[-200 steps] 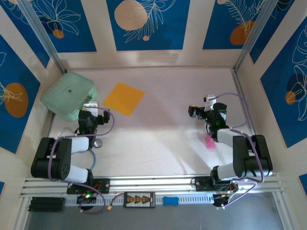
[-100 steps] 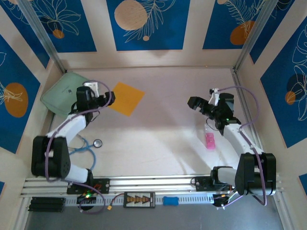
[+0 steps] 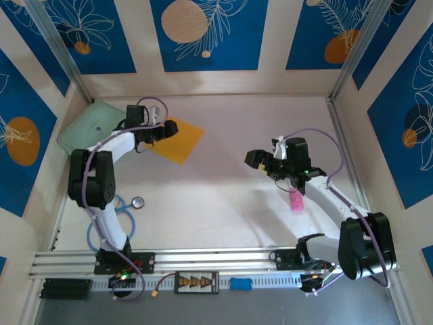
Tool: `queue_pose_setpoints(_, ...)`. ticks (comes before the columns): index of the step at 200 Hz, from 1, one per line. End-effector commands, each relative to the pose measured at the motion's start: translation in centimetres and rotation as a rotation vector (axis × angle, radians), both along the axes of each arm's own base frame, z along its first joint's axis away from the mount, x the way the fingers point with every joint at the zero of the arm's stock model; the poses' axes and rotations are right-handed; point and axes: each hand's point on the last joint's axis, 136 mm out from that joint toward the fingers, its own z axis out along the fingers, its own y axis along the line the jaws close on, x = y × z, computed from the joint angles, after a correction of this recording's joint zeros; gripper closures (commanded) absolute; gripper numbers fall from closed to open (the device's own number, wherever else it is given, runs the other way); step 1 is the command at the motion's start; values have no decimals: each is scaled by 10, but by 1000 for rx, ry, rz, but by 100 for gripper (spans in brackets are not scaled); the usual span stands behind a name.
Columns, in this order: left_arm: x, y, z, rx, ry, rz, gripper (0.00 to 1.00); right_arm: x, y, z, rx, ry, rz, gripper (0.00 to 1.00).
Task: Fold a paper plane with a square sheet of paper (pick it up from the middle)
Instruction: Move the square sheet of paper to the center of the table.
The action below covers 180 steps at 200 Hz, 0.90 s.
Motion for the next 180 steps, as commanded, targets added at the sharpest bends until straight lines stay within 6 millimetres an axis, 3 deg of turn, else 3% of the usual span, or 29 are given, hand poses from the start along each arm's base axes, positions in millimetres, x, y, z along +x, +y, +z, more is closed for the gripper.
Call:
queue_pose_setpoints(1,-8,-15,-18,-18,104,-40,14,-5,4,4,2,23,-15,1)
queue_pose_setpoints(36,-5,-25,-35,32,155,-59,13,-12,12,-10,-9,68,0,1)
queue_pose_setpoints(72,-18,-21,-60,124,249,-48,12,-21,14,-21,-32,110,3,1)
queue_pose_setpoints(123,-51,-35,-83,183,359,-76,10,-34,11,-27,-45,147,-14,1)
queue_pose_setpoints(180,-103,-62,-98,183,436,-31,11,-40,5,-28,-59,160,-52,1)
